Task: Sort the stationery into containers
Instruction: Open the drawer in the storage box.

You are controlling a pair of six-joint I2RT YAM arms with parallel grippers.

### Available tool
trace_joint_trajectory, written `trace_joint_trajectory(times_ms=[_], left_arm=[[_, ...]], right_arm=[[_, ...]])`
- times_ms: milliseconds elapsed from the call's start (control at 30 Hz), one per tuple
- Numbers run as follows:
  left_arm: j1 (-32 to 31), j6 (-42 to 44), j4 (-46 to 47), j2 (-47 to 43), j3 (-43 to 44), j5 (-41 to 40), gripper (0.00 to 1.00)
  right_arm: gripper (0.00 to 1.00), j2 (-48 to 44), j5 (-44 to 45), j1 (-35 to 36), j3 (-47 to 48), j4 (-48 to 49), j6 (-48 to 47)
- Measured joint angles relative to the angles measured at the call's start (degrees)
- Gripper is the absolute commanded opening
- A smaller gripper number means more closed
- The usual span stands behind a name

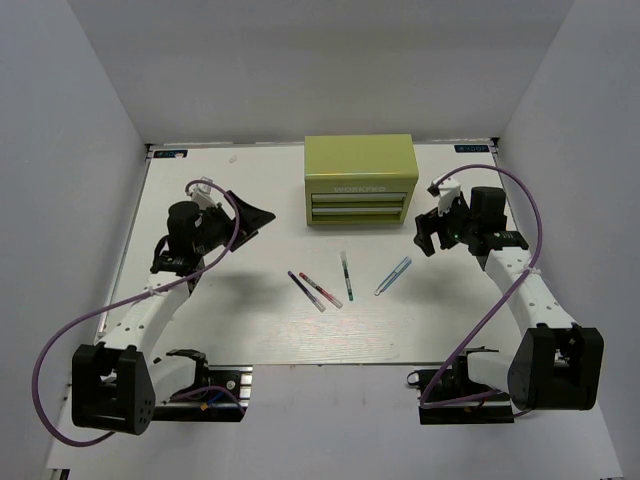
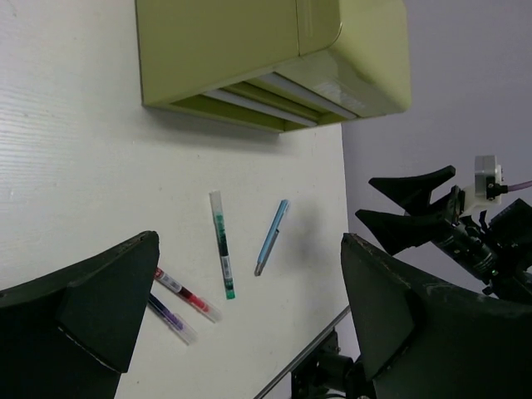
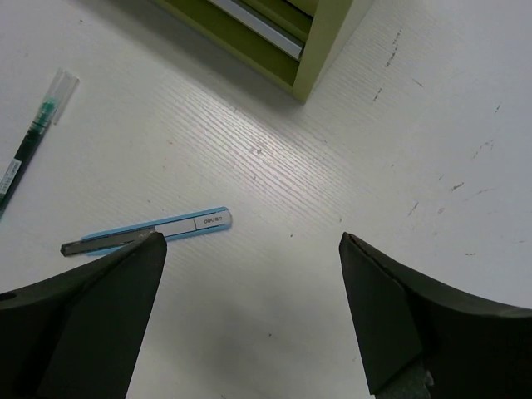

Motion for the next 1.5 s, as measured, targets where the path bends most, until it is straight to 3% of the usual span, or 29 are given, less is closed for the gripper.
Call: trace_joint_trajectory(times_ms=[233,500,567,700,800,933,1133,1500], left_arm=[[-4.9,-0.5,2.2,3.0,0.7,-0.7,1.0],[-11.2,-1.7,6.0,8.5,3.0,-4.0,1.0],[-12.9,-2.6,7.6,9.8,3.0,-5.2,1.0],[-16.0,-4.5,11.2,12.8,3.0,-7.6,1.0],[-18.4,-5.7,13.0,16.5,4.1,-9.7,0.97],[-21.9,-7.1,14.9,21.9,7.2,-13.6,0.86],[-26.0,-11.2,18.7,24.4,8.1,-23.0,0.52],[-30.6,-22.9,34.8,36.9,6.6,-37.1,0.61]], right_arm=[[0.9,0.0,-6.6,0.0,0.6,-3.8,-5.4],[0.9,0.0,-18.2,0.0,4.8,-14.1,-19.2],[0.77,0.0,-19.7,0.0,6.1,-14.5,-20.1],[0.61,-0.2,-22.0,0.1,8.4,-14.4,-22.2],[0.58,-0.4,-23.1,0.7,9.5,-14.3,-23.6],[0.62,-0.3,-22.9,2.0,10.1,-11.3,-24.7],[0.55,-0.1,-21.5,4.4,10.1,0.7,-25.6],[0.55,10.5,-18.1,8.4,17.7,12.6,-27.0]])
